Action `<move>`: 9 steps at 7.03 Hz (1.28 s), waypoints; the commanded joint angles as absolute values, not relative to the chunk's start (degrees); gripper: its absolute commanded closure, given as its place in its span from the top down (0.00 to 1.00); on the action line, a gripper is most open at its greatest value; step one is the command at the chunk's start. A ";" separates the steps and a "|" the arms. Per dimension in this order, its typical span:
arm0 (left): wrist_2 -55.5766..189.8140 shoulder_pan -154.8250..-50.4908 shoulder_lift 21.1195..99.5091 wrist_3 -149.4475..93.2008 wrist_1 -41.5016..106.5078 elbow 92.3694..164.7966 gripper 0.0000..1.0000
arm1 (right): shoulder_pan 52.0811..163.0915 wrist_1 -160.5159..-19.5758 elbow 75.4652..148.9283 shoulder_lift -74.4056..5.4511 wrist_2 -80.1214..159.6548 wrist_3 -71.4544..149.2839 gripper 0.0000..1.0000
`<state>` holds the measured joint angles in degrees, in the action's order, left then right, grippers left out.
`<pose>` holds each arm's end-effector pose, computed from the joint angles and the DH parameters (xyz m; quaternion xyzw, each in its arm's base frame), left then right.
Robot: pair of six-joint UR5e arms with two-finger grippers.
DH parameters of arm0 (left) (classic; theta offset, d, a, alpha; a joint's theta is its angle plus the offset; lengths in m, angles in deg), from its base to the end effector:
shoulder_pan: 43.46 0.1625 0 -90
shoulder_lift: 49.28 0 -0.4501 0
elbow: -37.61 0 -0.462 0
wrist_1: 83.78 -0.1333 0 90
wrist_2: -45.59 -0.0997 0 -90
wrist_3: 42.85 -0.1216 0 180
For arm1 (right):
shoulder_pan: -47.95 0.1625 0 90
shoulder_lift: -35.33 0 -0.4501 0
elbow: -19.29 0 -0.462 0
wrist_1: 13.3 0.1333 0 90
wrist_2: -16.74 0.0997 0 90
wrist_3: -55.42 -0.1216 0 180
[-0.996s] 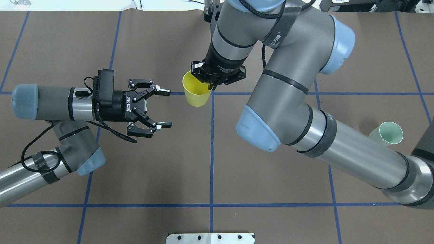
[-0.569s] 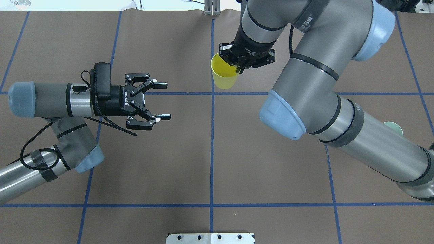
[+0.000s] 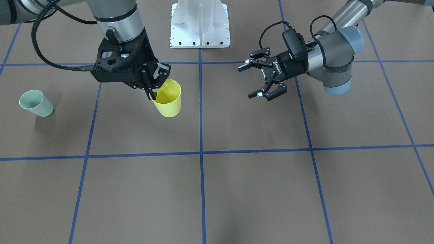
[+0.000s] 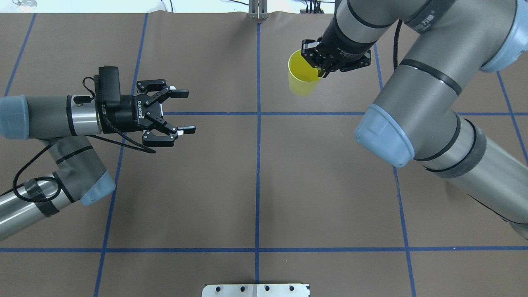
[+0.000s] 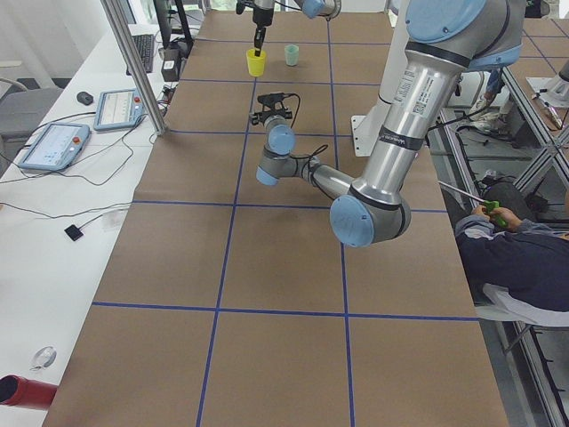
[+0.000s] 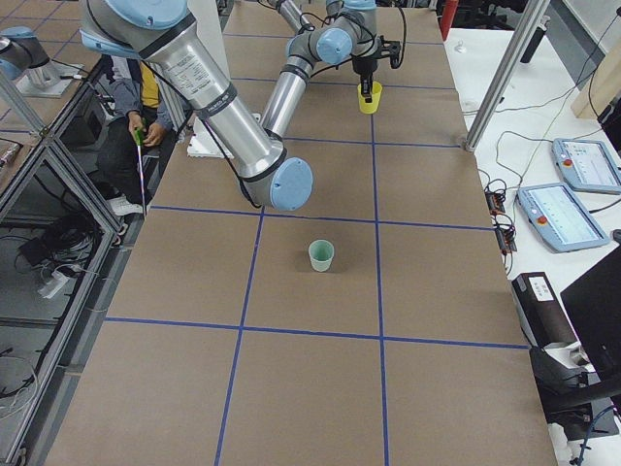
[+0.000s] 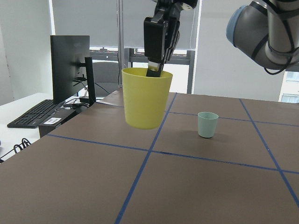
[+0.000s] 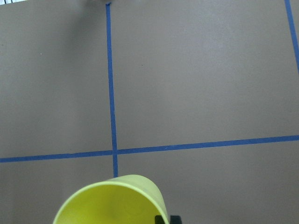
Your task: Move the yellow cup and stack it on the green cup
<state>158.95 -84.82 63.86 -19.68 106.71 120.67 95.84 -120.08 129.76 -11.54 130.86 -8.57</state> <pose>0.4508 -0.5102 0.3083 0.6129 0.5749 0.2814 0.4633 -0.3821 -0.5474 0.0804 0.0803 -0.4258 0.0888 0.8969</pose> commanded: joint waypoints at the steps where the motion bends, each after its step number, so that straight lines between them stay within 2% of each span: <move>1: 158.96 -84.95 62.78 -19.83 106.77 120.67 1.00 | 96.47 -120.17 132.48 -13.70 130.91 -8.66 0.00; 5: 159.05 -86.17 61.37 -19.83 106.77 120.93 1.00 | 97.43 -121.05 133.37 -15.12 130.83 -8.57 0.00; 9: 165.88 -98.53 56.56 -19.56 95.38 121.02 1.00 | 101.11 -121.05 133.20 -16.96 131.00 -1.66 0.00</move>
<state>162.53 -94.08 58.61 -19.58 99.82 120.99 99.40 -121.06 133.19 -16.20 130.90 -5.35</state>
